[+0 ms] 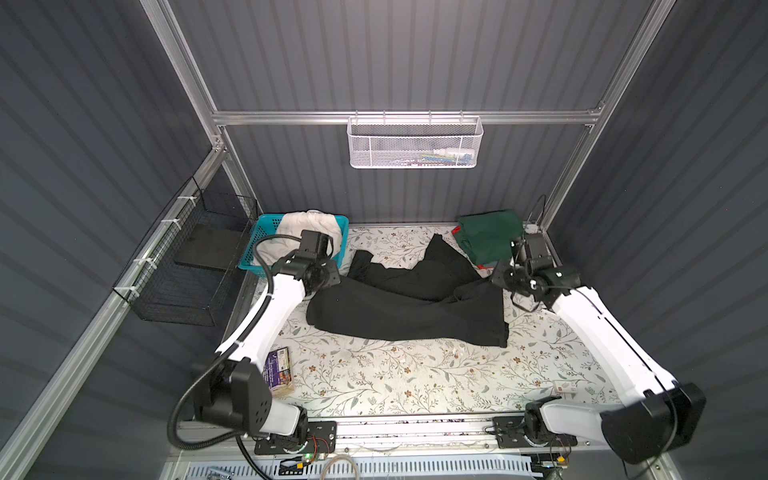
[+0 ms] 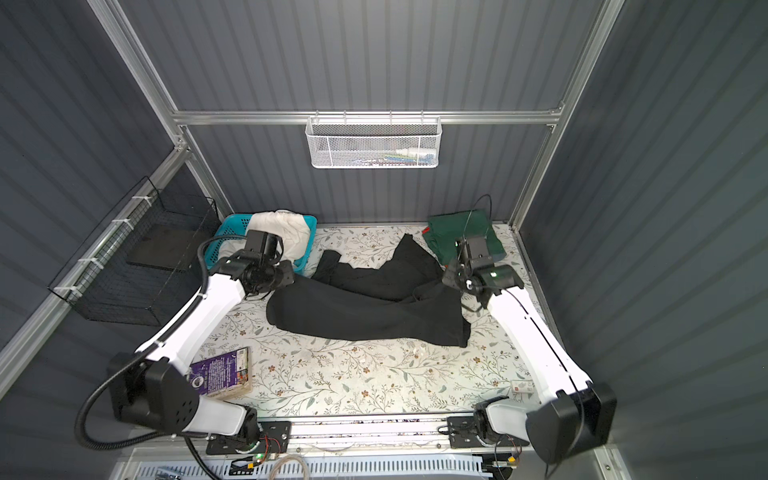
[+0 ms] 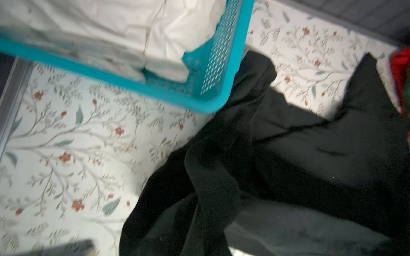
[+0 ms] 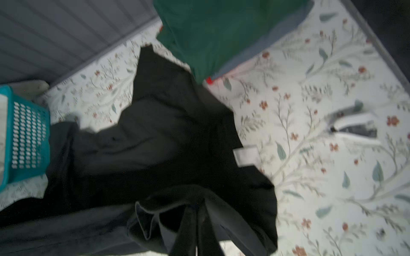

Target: Fold and stack the t-shirts

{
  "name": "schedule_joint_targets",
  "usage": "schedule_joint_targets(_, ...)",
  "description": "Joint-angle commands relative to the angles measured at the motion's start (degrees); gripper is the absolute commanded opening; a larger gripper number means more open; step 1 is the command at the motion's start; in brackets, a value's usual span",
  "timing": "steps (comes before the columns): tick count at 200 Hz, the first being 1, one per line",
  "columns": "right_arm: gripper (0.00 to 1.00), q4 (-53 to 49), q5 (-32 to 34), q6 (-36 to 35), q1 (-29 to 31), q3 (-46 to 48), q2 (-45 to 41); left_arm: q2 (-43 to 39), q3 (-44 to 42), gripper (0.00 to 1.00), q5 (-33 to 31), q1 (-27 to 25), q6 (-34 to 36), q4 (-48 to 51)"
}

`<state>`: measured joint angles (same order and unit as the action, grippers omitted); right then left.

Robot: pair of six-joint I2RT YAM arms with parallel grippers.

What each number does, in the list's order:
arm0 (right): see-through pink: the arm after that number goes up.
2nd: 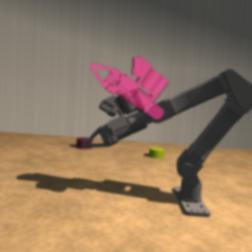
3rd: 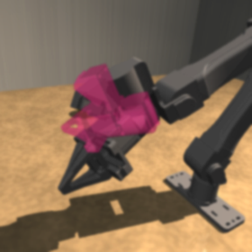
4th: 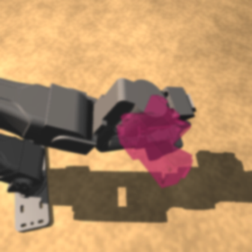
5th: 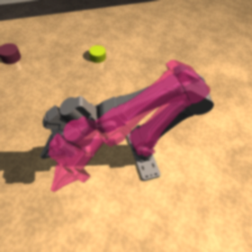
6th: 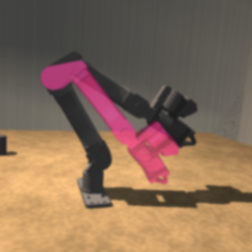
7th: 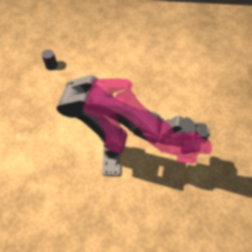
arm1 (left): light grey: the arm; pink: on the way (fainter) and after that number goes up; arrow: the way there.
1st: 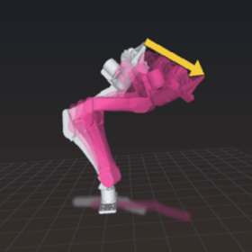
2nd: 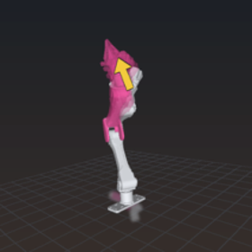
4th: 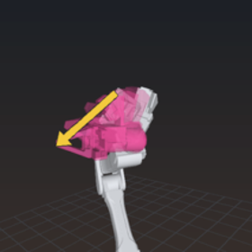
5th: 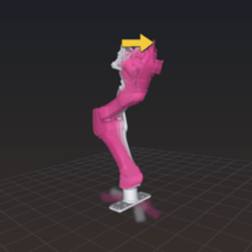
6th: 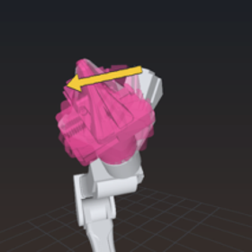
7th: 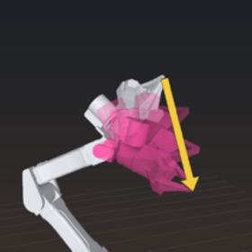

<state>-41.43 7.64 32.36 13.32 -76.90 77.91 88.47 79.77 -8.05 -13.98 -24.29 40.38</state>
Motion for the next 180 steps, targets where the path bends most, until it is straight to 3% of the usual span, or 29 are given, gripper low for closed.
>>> schedule_joint_targets(1, 0.00, 4.4, -2.9, -7.0, -4.0, -13.1, 8.2, 6.9, 11.4, 0.00, -0.4, 1.8, 1.5, -6.1)
schedule_joint_targets(39, 0.00, -3.9, -4.7, -12.2, -5.2, -47.7, 21.6, 17.8, 37.9, 0.00, 3.1, 2.1, 6.4, -3.8)
schedule_joint_targets(52, 0.00, -7.3, -2.2, -13.9, -4.2, -56.3, 22.5, 15.9, 40.9, 0.00, 2.9, 2.1, 8.3, -4.5)
schedule_joint_targets(65, 0.00, -9.8, 2.8, -16.9, -1.9, -59.9, 20.9, 10.5, 38.1, 0.00, 1.7, 2.1, 10.3, -6.3)
schedule_joint_targets(79, 0.00, -9.7, 7.7, -19.0, 0.7, -55.5, 15.4, 2.2, 29.9, 0.00, 0.7, 2.1, 11.7, -10.0)
schedule_joint_targets(103, 0.00, -1.3, 10.6, -18.4, 5.6, -35.7, -1.0, -11.5, 16.4, 0.00, 0.4, 2.1, 11.4, -12.9)
schedule_joint_targets(124, 0.00, 1.2, 16.4, -17.1, 11.9, -22.8, -11.8, -19.7, 8.7, 0.00, 3.7, 2.1, 9.8, -12.3)
schedule_joint_targets(147, 0.00, -1.6, 16.9, -13.1, 15.1, -16.6, -19.5, -25.3, 2.8, 0.00, 8.3, 2.1, 8.5, -8.9)
schedule_joint_targets(180, 0.00, -9.4, 18.5, -7.3, 16.3, -10.8, -26.1, -29.6, -4.3, 0.00, 8.5, 2.0, 7.0, -2.4)
